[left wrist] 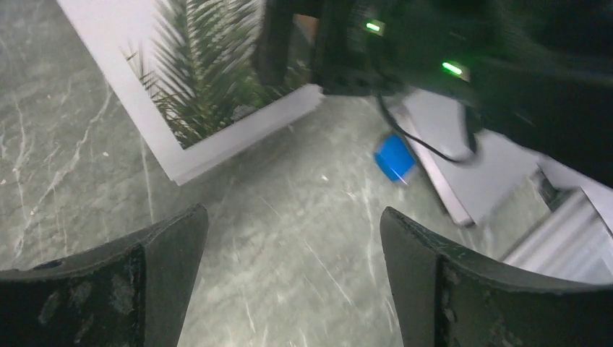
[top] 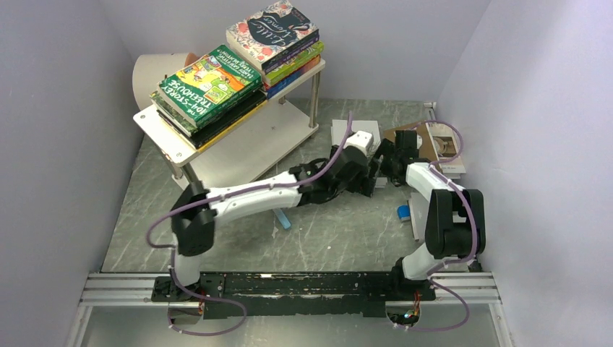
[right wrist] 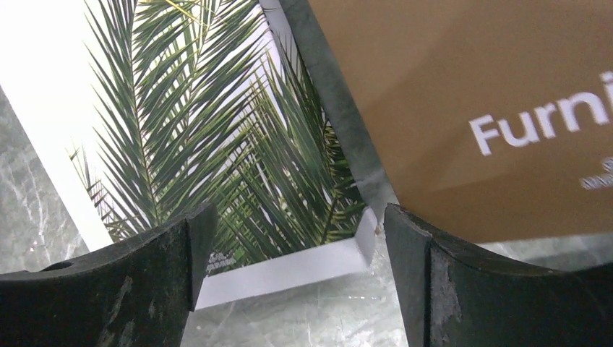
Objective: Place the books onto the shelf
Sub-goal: Pick up the book from the center of the board.
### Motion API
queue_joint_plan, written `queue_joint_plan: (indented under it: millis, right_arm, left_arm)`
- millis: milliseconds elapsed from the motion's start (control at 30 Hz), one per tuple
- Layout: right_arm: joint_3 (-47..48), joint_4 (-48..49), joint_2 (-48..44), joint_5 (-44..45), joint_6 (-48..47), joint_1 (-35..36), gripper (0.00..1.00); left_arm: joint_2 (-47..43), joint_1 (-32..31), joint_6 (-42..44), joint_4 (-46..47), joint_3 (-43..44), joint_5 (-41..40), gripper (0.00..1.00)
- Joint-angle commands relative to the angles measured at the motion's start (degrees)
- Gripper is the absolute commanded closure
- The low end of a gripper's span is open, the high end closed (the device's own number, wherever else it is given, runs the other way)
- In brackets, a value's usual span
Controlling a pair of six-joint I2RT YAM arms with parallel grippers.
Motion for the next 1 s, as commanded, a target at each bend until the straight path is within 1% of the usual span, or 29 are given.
queue_joint_plan:
  millis: [0, 100, 200, 300, 467, 533, 700, 767, 800, 967]
  right_arm:
    - [2.5, 1.8, 3.2, -2.4, -2.0, -0.5, 0.12]
    - [2.8, 1.6, 3.9, -0.8, -2.5, -0.5, 0.18]
    - [1.2, 3.4, 3.2, -0.3, -2.7, -0.5, 0.21]
    - [1.1, 3.8, 4.0, -2.1, -2.8, -0.5, 0.22]
    - [0.2, 5.0, 6.0, -7.4, -1.2, -0.5, 0.27]
    - [-0.5, 5.5, 6.1, -9.1, -0.2, -0.5, 0.3]
    - [-4.1, 6.9, 4.6, -15.2, 2.8, -0.5, 0.38]
    - [-5.8, 7.1, 3.1, -16.4, 3.8, -0.5, 0.4]
    - [-6.8, 7.2, 2.3, -17.0, 4.1, -0.5, 0.41]
    - [-12.2, 7.5, -2.5, -17.0, 5.7, -0.5, 0.42]
  left_arm:
    - [8.7, 7.1, -8.8, -4.5, 6.9, 6.2, 0.09]
    - [13.5, 9.0, -9.7, -6.0, 10.5, 6.4, 0.09]
    - [17.4, 11.0, -11.6, -6.9, 11.7, 6.4, 0.11]
    - [20.1, 12.8, -12.0, -5.3, 11.9, 8.0, 0.14]
    - [24.1, 14.6, -12.3, -3.4, 13.9, 10.6, 0.2]
    - [25.2, 15.3, -13.0, -1.9, 13.7, 12.7, 0.26]
    - [27.2, 16.7, -15.1, -0.8, 13.8, 16.1, 0.39]
    - [26.1, 17.2, -16.3, 0.4, 11.9, 18.0, 0.51]
    - [25.2, 17.3, -16.9, 1.2, 10.8, 18.5, 0.56]
    - [21.7, 17.3, -17.5, 3.4, 7.3, 20.5, 0.7]
